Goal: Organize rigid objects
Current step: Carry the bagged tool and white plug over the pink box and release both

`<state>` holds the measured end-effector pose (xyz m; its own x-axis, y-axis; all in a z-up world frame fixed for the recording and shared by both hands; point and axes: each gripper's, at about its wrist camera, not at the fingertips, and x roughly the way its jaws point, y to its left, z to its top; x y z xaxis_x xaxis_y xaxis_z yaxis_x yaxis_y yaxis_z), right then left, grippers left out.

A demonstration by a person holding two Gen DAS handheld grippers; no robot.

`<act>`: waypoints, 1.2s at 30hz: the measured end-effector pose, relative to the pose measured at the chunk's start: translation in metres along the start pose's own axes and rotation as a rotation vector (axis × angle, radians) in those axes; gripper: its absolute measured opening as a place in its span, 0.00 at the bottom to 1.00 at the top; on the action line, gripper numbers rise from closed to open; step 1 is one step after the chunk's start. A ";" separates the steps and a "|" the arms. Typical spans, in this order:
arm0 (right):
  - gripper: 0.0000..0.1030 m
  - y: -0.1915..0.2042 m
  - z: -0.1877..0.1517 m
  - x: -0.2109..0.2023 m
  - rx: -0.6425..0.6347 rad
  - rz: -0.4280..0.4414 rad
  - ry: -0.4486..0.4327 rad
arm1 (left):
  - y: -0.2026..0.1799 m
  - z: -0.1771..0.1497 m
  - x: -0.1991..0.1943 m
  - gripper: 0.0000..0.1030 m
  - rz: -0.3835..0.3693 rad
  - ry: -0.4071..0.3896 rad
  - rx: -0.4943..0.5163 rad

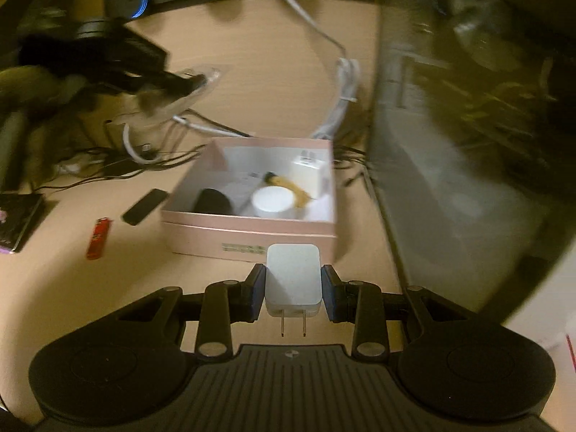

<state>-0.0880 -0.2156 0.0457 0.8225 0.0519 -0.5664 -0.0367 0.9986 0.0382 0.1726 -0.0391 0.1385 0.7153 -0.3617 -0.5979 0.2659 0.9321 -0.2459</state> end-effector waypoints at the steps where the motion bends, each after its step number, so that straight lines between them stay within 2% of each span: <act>1: 0.31 -0.002 -0.002 0.000 0.009 -0.012 0.004 | 0.003 0.000 0.013 0.23 0.005 0.016 -0.007; 5: 0.31 -0.011 -0.008 -0.003 0.037 -0.049 0.024 | -0.002 -0.013 0.055 0.23 0.023 0.061 0.002; 8: 0.31 -0.014 -0.010 -0.002 0.045 -0.064 0.044 | -0.008 -0.026 0.076 0.24 0.036 0.109 0.049; 11: 0.31 -0.012 -0.011 0.001 0.035 -0.073 0.059 | -0.006 -0.030 0.078 0.24 0.027 0.112 0.062; 16: 0.31 -0.007 -0.006 0.005 0.014 -0.055 0.064 | 0.020 -0.040 0.014 0.24 -0.053 -0.049 -0.056; 20: 0.31 -0.001 0.006 0.017 0.012 0.001 0.062 | 0.042 -0.073 -0.044 0.24 -0.065 -0.102 -0.068; 22: 0.31 0.001 0.018 0.022 0.008 0.031 0.045 | 0.053 -0.094 -0.066 0.24 -0.053 -0.096 -0.078; 27: 0.31 0.009 0.059 0.048 -0.036 0.056 -0.019 | 0.077 -0.146 -0.097 0.24 0.007 -0.017 -0.110; 32: 0.31 0.018 0.091 0.088 -0.094 0.059 -0.034 | 0.101 -0.178 -0.116 0.24 0.082 0.048 -0.178; 36: 0.31 0.021 0.101 0.119 -0.105 0.046 -0.021 | 0.114 -0.196 -0.134 0.24 0.131 0.077 -0.208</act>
<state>0.0662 -0.1897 0.0621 0.8300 0.0984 -0.5490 -0.1330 0.9908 -0.0236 -0.0200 0.1127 0.0411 0.6813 -0.2460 -0.6895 0.0302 0.9505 -0.3093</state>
